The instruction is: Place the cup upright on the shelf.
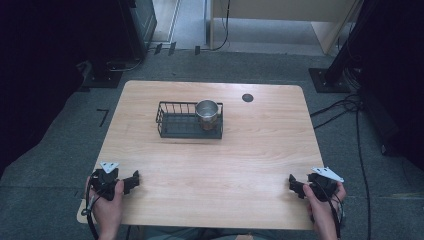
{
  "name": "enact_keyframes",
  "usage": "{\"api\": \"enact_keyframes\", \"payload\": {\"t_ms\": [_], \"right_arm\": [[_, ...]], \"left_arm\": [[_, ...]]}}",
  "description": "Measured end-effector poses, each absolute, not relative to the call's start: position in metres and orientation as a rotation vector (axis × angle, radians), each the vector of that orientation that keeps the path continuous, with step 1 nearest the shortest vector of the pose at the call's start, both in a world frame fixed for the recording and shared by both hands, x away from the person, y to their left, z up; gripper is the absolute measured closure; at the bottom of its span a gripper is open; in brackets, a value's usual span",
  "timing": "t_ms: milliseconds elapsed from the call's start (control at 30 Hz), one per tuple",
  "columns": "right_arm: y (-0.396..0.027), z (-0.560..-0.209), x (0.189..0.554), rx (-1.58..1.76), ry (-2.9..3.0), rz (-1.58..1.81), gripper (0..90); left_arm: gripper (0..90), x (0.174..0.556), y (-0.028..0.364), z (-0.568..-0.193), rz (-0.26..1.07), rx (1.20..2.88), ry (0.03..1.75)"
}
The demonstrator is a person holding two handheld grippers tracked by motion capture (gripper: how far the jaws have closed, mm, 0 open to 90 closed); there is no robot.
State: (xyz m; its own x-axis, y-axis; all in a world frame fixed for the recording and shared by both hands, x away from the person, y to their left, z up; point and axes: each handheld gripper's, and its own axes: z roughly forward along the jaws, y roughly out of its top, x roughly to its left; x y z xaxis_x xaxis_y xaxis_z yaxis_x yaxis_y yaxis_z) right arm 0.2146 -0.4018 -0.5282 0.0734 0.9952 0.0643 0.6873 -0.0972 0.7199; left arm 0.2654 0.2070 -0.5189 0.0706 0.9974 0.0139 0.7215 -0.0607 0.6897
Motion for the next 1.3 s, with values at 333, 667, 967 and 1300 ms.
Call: {"api": "enact_keyframes", "payload": {"t_ms": [333, 667, 967, 1300], "right_arm": [[-0.4088, -0.5291, 0.2056, 1.842, 1.654, 0.724, 0.0], [-0.4087, -0.5291, 0.2056, 1.841, 1.655, 0.723, 0.0], [-0.4087, -0.5291, 0.2056, 1.842, 1.654, 0.724, 0.0], [-0.4087, -0.5291, 0.2056, 1.842, 1.654, 0.723, 0.0]], "left_arm": [[0.0, 0.2653, 0.2071, -0.5189, 0.696, 1.839, 1.702], [0.0, 0.2653, 0.2071, -0.5189, 0.696, 1.839, 1.703], [0.0, 0.2654, 0.2071, -0.5189, 0.697, 1.838, 1.702], [0.0, 0.2653, 0.2071, -0.5189, 0.696, 1.839, 1.702]]}}
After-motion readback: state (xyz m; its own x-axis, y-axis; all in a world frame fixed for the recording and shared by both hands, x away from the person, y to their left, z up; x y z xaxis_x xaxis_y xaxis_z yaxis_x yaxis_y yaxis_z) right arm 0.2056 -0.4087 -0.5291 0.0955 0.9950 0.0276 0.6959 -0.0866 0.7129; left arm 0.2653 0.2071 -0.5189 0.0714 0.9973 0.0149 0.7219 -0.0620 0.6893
